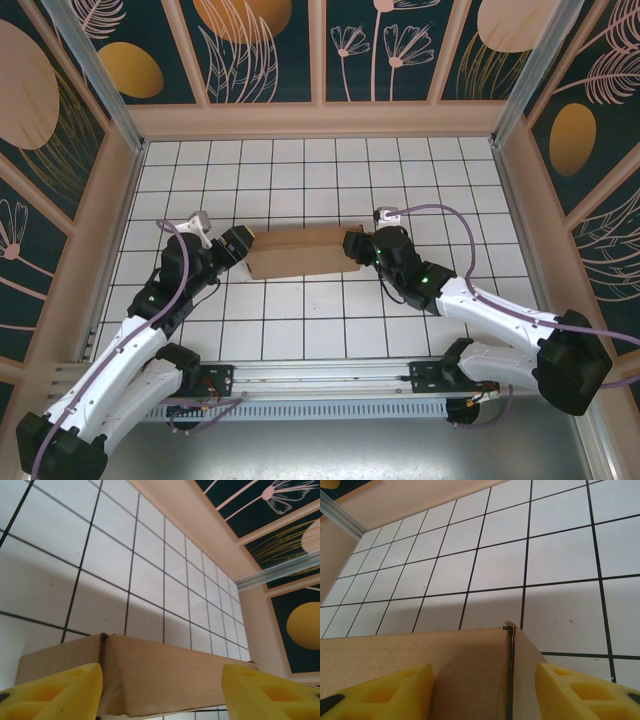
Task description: Fold the paper box
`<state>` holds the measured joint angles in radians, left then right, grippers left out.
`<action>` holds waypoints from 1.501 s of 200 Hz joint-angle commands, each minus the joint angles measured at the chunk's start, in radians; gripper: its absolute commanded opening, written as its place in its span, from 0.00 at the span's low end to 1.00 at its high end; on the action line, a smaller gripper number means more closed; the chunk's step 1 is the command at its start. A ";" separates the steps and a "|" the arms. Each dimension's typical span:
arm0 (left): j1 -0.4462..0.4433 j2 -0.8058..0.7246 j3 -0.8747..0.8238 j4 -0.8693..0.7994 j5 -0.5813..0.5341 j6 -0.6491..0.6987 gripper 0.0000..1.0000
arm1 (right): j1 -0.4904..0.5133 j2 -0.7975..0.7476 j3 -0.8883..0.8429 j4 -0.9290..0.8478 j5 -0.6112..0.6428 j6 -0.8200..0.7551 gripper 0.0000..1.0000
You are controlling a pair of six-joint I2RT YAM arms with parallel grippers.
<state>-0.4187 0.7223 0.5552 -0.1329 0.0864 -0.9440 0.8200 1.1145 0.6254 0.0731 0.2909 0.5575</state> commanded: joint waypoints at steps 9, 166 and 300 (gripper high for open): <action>0.003 -0.010 0.018 -0.022 0.051 -0.009 0.59 | 0.010 0.036 -0.044 -0.126 -0.007 0.004 0.56; 0.003 0.020 -0.006 -0.014 0.060 -0.001 0.52 | 0.010 0.048 -0.039 -0.127 -0.009 -0.004 0.56; 0.003 -0.002 -0.147 0.024 0.080 -0.044 0.25 | 0.010 0.062 -0.053 -0.120 -0.011 0.005 0.53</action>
<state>-0.4099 0.7128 0.4580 -0.0959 0.1196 -0.9825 0.8200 1.1381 0.6254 0.0917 0.2916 0.5606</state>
